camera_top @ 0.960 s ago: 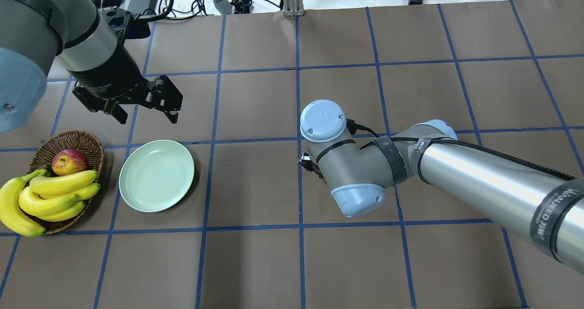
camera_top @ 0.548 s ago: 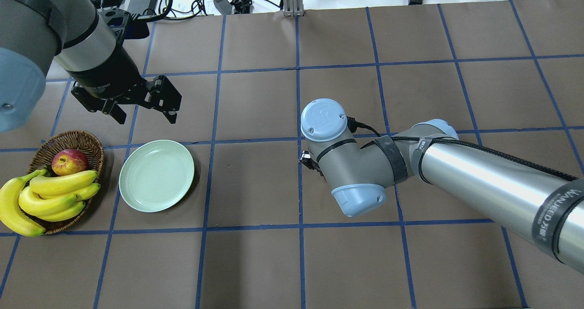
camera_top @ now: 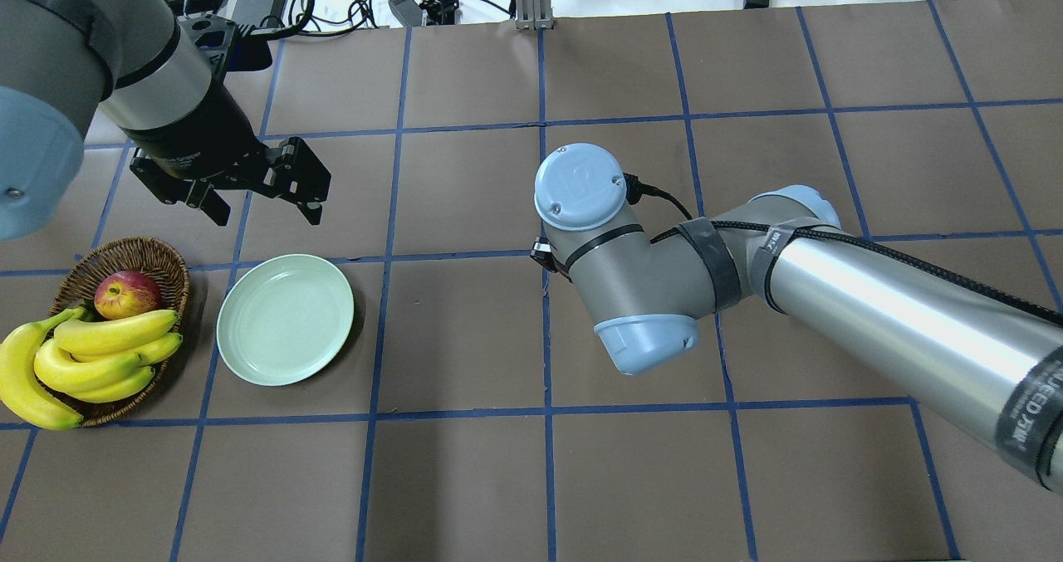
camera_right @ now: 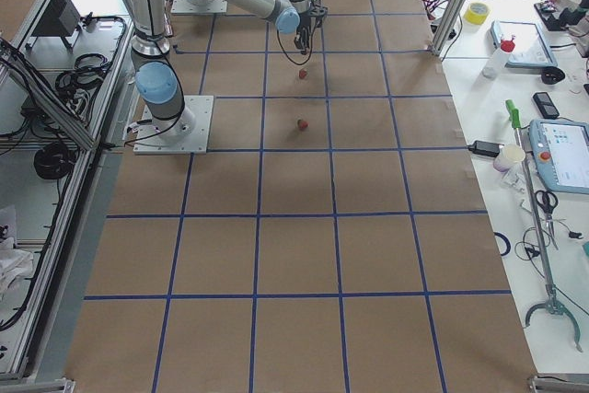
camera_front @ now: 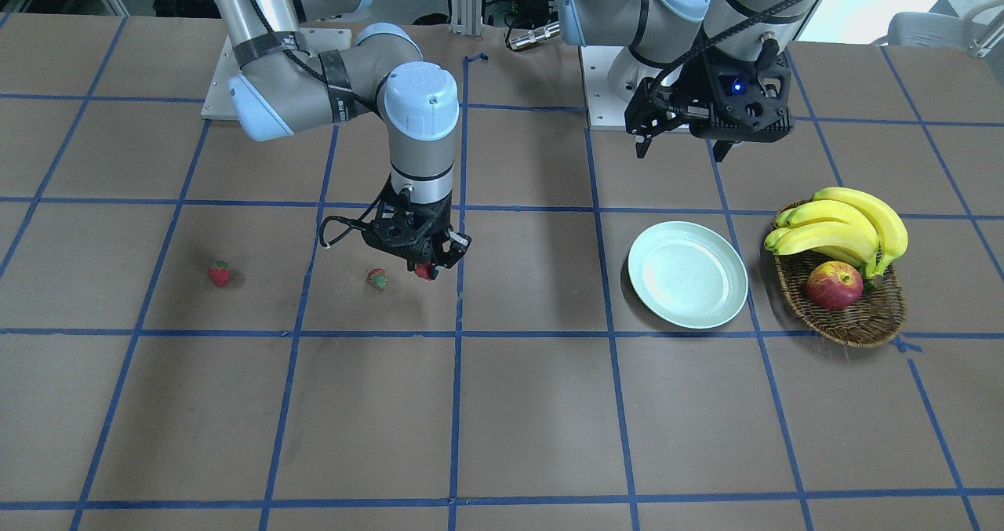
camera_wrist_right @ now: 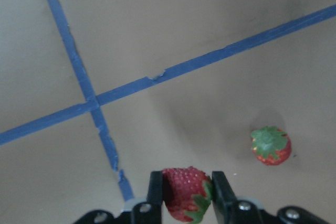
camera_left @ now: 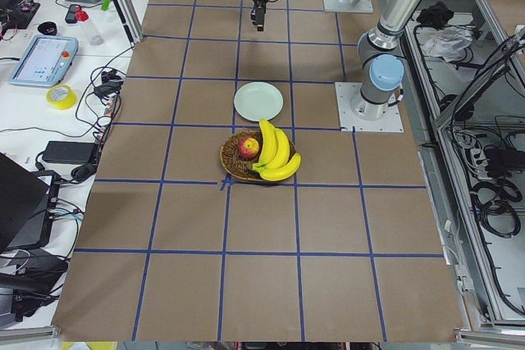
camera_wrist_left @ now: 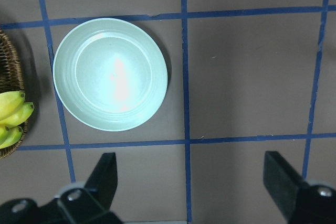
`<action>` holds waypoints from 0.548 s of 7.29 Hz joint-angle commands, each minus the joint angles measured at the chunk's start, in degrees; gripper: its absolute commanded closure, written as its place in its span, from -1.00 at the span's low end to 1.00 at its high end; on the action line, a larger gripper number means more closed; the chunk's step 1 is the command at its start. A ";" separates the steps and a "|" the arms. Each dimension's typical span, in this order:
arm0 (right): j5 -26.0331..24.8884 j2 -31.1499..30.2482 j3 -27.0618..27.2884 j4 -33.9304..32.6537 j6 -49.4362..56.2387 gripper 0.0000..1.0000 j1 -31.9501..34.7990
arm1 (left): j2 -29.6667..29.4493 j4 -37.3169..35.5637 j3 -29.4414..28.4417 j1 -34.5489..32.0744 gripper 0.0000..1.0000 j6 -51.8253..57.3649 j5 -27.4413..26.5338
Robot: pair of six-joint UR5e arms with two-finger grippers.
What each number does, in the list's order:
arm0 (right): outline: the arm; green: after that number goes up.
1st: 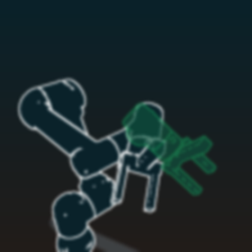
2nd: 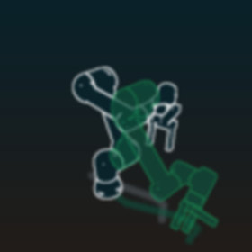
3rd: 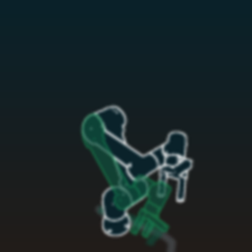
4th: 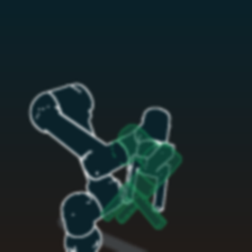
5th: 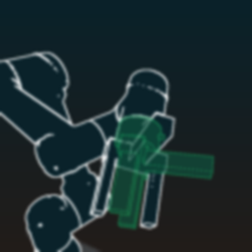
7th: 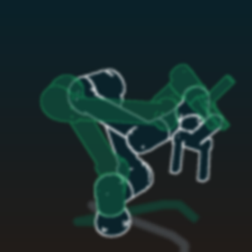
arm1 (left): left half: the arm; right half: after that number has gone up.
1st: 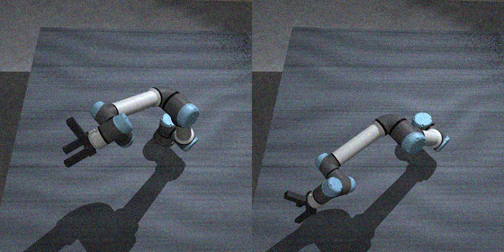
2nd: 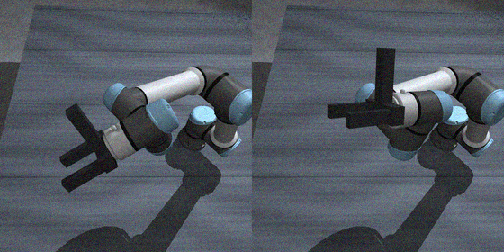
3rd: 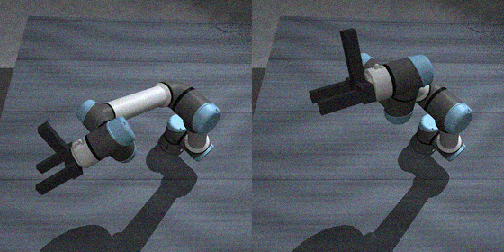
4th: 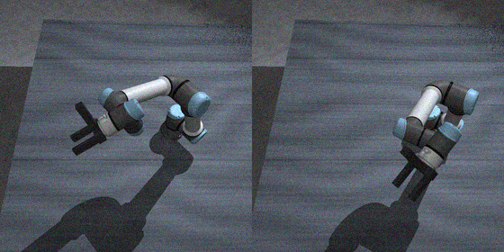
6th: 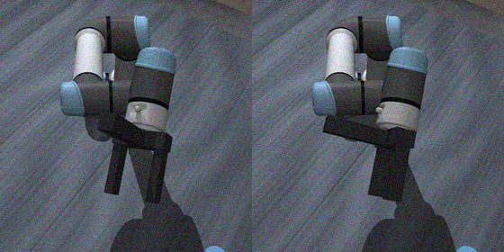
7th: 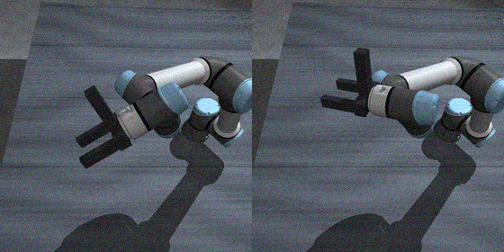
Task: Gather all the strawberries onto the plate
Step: 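Carry the strawberry toward the plate and release it beside the plate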
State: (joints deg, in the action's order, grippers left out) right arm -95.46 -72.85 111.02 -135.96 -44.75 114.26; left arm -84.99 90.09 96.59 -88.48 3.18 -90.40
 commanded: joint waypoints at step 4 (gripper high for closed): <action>1.95 10.77 -10.37 0.17 -11.93 0.77 16.68 | 0.09 0.00 0.00 -0.11 -1.00 0.07 -0.21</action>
State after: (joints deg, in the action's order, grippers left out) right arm -93.25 -65.51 103.35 -135.86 -55.08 128.15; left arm -84.97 90.09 96.63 -88.59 3.23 -90.47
